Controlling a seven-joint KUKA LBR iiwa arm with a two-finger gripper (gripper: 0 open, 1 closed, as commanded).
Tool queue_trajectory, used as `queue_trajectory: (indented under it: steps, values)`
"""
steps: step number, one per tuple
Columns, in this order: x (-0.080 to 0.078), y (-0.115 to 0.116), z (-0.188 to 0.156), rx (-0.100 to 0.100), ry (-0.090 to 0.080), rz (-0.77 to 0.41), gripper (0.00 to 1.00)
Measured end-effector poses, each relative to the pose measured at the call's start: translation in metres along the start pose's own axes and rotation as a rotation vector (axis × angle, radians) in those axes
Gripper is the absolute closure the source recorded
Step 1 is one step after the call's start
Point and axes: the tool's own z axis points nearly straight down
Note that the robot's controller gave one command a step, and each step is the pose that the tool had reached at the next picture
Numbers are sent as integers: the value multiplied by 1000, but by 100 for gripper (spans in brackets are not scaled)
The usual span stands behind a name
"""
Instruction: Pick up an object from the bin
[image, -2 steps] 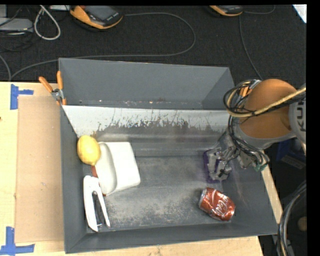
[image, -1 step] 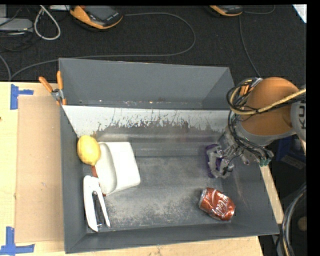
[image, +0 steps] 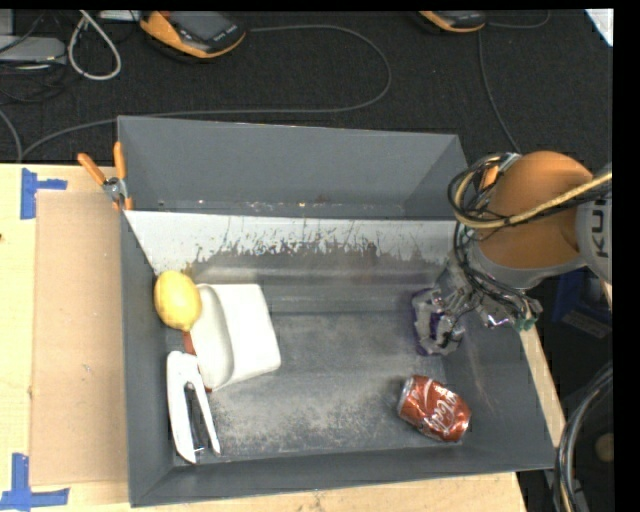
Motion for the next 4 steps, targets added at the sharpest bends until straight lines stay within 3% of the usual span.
queue_trajectory:
  steps: [1,2,3,4]
  values:
    - [-1,-40,26,-5,-13,-21,100]
    - [9,-36,24,-9,-13,3,100]
    - [-4,-39,26,-7,-23,-165,100]
    - [-16,-38,39,0,-42,-241,100]
